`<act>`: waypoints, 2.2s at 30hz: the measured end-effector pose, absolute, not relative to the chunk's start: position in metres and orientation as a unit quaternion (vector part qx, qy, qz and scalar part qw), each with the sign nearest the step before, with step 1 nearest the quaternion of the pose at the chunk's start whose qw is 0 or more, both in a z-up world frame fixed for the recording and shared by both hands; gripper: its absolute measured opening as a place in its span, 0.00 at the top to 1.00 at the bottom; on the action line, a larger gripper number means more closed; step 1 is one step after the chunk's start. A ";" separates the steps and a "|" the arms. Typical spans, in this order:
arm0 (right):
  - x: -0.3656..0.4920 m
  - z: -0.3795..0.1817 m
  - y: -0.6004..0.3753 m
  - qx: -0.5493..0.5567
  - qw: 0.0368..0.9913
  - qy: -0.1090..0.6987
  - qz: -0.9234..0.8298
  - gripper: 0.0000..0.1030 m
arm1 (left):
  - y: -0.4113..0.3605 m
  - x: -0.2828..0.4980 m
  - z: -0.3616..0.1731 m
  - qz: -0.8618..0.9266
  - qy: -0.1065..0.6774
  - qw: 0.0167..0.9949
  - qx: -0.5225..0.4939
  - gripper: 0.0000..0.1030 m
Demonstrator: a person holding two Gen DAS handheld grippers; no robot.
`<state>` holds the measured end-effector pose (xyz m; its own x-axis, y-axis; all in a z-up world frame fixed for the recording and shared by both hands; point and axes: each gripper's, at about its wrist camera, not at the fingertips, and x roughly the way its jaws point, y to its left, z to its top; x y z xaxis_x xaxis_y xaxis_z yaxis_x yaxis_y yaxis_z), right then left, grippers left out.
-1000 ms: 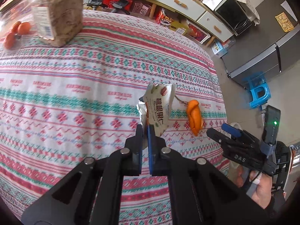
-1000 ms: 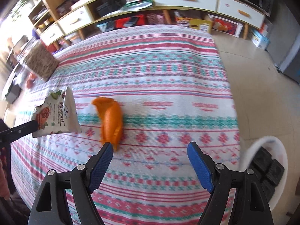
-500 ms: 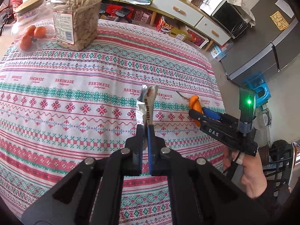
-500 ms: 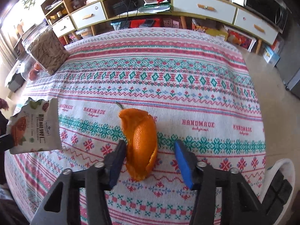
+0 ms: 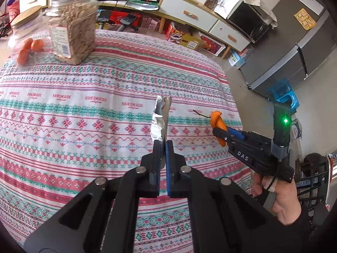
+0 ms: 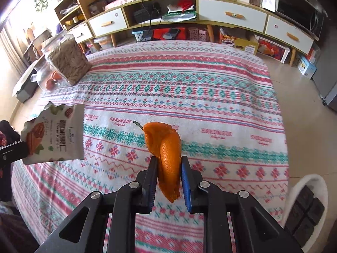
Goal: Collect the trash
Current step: 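Grasp the orange carrot-shaped toy with the right tool, then carry the snack packet and orange toy over the bucket and open both tools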
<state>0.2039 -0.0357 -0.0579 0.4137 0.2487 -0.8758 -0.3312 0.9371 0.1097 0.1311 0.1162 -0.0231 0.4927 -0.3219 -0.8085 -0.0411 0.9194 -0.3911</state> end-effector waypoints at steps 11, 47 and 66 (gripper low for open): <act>0.179 -0.033 -0.113 0.011 0.848 0.510 0.144 0.79 | 0.070 0.131 -0.018 -0.125 0.492 0.846 -0.164 0.95; 0.084 -0.020 -0.360 0.117 0.856 0.504 -0.003 0.79 | -0.178 0.175 -0.064 -0.288 0.539 0.778 -0.146 0.96; 0.098 -0.027 -0.352 0.124 0.844 0.521 -0.001 0.77 | -0.190 0.157 -0.072 -0.269 0.566 0.776 -0.068 0.48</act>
